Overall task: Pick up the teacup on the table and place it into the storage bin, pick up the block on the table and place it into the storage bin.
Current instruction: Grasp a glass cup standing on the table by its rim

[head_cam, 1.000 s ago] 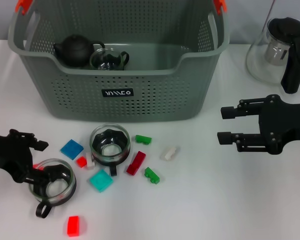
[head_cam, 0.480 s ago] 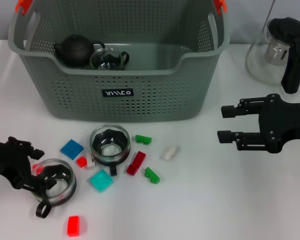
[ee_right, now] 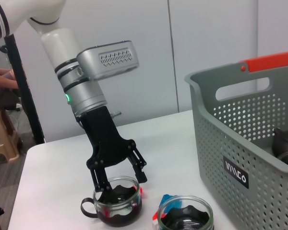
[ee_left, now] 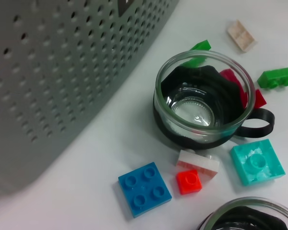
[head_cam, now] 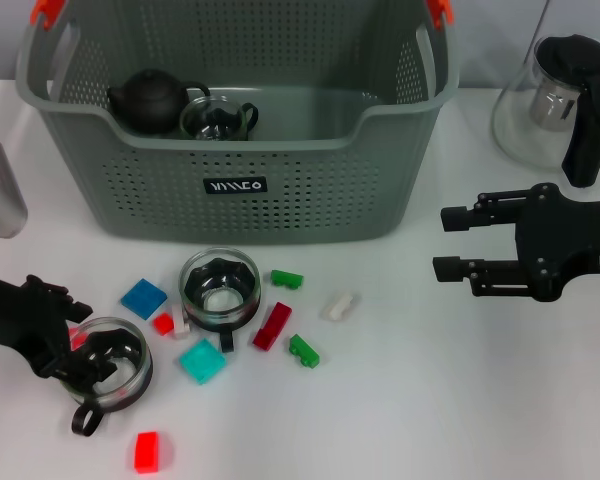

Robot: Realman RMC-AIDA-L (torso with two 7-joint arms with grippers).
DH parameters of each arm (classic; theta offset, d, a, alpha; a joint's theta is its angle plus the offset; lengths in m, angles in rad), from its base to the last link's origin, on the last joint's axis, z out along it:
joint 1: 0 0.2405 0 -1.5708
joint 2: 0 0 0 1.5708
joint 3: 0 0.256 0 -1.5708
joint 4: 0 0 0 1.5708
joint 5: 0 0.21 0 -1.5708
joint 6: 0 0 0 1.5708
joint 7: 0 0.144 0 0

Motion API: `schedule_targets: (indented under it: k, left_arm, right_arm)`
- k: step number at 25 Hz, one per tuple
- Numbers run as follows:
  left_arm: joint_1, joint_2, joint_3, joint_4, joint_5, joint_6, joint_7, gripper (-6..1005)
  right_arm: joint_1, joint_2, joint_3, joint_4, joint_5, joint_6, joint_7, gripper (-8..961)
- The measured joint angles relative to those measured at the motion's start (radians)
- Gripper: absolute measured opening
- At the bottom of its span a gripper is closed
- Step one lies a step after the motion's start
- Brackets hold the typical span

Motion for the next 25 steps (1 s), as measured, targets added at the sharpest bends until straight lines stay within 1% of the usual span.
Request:
schedule_targets:
  k: [6,13,14,19,25]
  left_arm:
    - [-0.002,0.0,0.026,-0.009,0.003,-0.024,-0.017,842]
    - [-0.01,0.001,0.03,-0.016,0.019,-0.03,-0.02,823]
    - [-0.014,0.001,0.045,-0.017,0.03,-0.031,-0.024,819]
    - [-0.04,0.006,0.064,-0.035,0.069,-0.02,-0.059,803]
    - [-0.051,0.003,0.064,-0.044,0.095,-0.026,-0.065,563]
  right_arm:
    - [0.001,0.0,0.0,0.0,0.0,0.008,0.0,628]
    - [0.001,0.0,0.0,0.0,0.0,0.011,0.0,628]
    - [0.001,0.0,0.0,0.0,0.0,0.011,0.0,628]
    - [0.001,0.0,0.0,0.0,0.002,0.011,0.0,628]
    - [0.001,0.0,0.0,0.0,0.006,0.012,-0.001,628]
